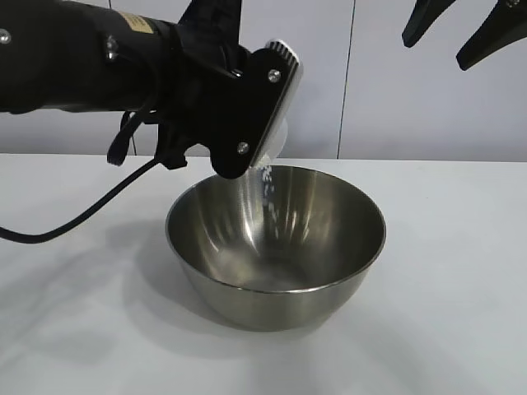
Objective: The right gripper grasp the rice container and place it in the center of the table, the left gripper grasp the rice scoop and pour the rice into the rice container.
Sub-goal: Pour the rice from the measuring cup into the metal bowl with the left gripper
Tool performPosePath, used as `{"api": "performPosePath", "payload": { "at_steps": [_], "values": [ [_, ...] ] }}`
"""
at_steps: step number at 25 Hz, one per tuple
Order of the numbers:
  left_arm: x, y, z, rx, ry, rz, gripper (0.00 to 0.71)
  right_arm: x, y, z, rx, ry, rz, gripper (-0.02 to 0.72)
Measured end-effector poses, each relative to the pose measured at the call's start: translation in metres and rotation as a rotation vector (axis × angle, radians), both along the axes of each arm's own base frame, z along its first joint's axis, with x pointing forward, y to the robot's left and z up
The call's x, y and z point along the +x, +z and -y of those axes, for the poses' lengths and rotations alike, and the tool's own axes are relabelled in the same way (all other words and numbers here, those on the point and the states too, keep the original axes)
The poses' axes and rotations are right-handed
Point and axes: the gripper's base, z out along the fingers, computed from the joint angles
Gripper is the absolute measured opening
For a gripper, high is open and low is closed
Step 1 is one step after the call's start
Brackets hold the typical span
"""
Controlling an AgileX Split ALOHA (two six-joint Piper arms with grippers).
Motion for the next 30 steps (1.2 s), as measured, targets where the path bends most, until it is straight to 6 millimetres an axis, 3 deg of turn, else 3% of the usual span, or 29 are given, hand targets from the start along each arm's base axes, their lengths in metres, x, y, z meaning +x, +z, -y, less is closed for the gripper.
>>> {"api": "performPosePath", "payload": {
  "at_steps": [8, 17, 25, 30],
  "values": [
    [-0.0003, -0.0008, 0.0002, 0.172, -0.036, 0.096, 0.009, 0.0008, 0.0004, 0.0001, 0.001, -0.003, 0.01, 0.452],
    [-0.0091, -0.0009, 0.0087, 0.205, -0.075, 0.119, 0.009, 0.0011, 0.0006, 0.0001, 0.001, -0.005, 0.014, 0.452],
    [-0.0082, -0.0018, 0.0069, 0.184, -0.049, 0.092, 0.009, 0.0011, 0.0006, 0.0001, 0.001, -0.005, 0.014, 0.452],
    [-0.0053, -0.0042, 0.0009, -0.002, 0.064, -0.059, 0.009, 0.0011, 0.0006, 0.0001, 0.001, -0.005, 0.014, 0.452]
  ]
}}
